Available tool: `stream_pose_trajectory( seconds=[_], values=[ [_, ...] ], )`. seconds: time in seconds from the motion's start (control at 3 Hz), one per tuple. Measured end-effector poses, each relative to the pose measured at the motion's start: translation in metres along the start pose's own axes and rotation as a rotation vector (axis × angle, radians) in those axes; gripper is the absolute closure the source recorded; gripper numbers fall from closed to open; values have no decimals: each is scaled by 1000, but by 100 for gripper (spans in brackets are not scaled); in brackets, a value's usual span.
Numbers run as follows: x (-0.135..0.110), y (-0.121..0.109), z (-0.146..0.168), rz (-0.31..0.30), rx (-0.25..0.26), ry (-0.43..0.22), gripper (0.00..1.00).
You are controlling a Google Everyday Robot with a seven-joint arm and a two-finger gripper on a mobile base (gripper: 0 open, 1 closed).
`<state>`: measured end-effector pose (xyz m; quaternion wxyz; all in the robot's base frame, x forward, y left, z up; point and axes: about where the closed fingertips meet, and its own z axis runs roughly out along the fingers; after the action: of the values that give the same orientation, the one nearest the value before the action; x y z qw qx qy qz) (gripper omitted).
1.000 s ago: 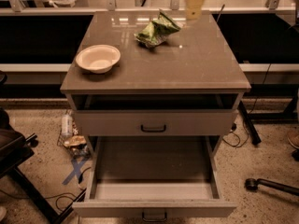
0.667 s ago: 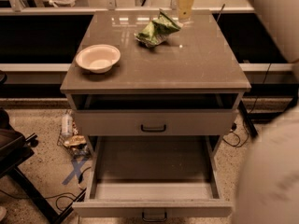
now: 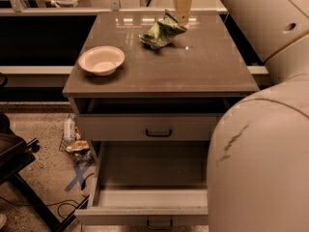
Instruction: Place green jalapeno chip bag into middle drawer
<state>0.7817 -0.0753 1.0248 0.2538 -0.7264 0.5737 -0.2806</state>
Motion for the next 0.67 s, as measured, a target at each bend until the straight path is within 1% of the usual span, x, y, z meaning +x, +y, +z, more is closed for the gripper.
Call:
stream_pose_trajectory(
  seconds=[0.33,0.67],
  values=[
    [-6,2,34,21,-35,-35,0],
    [-12,11,80,66,-86,-95,0]
  ],
)
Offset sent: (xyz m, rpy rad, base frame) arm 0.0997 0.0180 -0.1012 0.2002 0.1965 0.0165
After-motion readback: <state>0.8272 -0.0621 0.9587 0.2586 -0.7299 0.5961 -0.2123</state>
